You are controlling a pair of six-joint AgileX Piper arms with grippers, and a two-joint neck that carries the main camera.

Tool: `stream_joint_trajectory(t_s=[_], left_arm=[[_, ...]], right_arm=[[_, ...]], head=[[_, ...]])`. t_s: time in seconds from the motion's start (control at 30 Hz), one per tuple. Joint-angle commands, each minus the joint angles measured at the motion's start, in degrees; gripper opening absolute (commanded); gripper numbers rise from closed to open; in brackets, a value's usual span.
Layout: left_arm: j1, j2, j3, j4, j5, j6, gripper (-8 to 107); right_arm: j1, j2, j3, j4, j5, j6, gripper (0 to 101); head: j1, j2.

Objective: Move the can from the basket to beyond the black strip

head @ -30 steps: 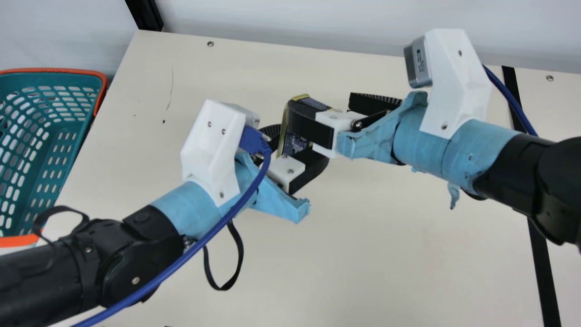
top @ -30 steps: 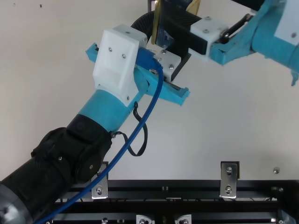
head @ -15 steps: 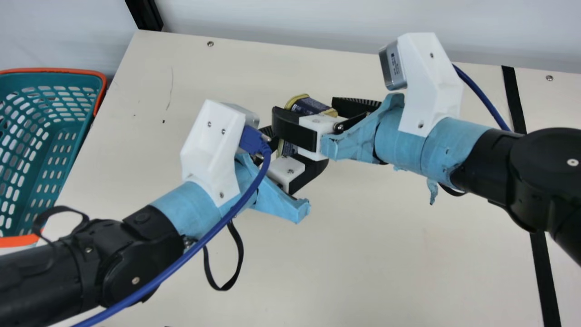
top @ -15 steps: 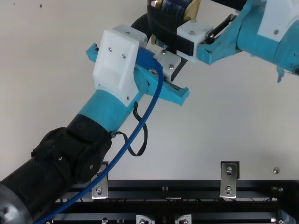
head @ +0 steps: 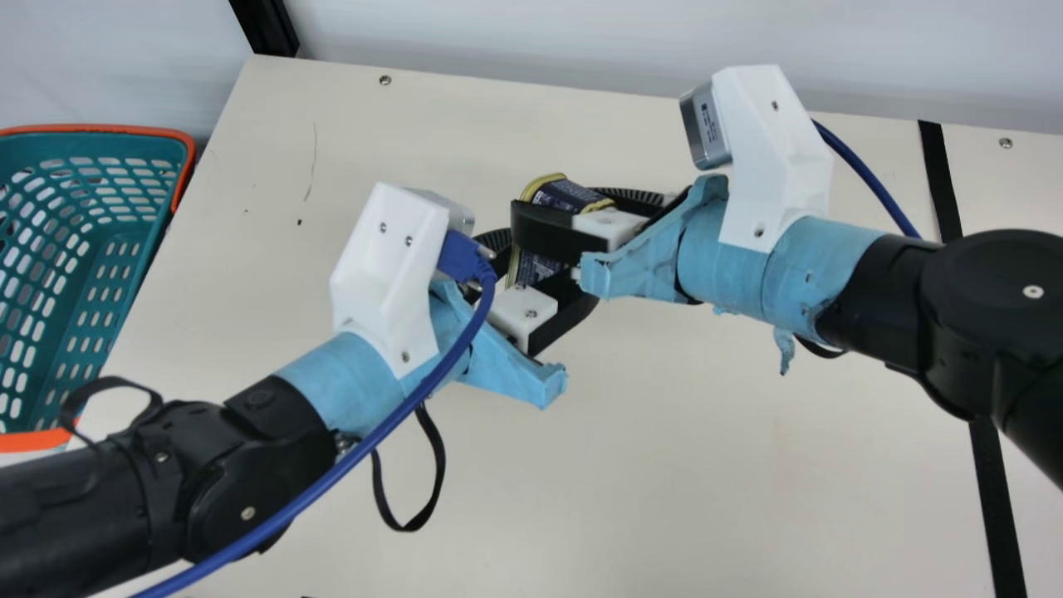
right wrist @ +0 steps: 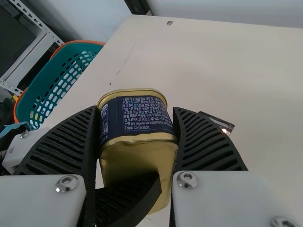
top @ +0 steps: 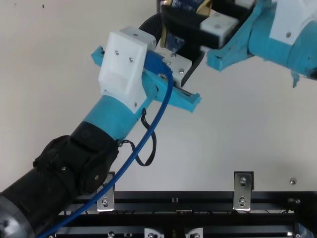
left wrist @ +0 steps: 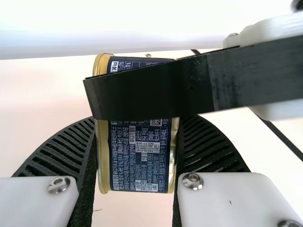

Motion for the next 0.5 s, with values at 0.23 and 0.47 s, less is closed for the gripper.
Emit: stream_joint_trajectory(t_s=[0.23, 0.47], left_arm=[[0.1, 0.1, 0.1, 0.4, -0.4, -0.2, 90], [-0.1, -0.3, 1.0, 1.9, 3.4, 1.5, 90]], right_arm=[[-0.3, -0.3, 0.5, -0.7, -0.9, 0.5, 0], [-0.6, -0.7, 1.2, -1.1, -1.8, 0.8, 0]], head=[[-0.9, -0.1], [-0.9, -0.1]])
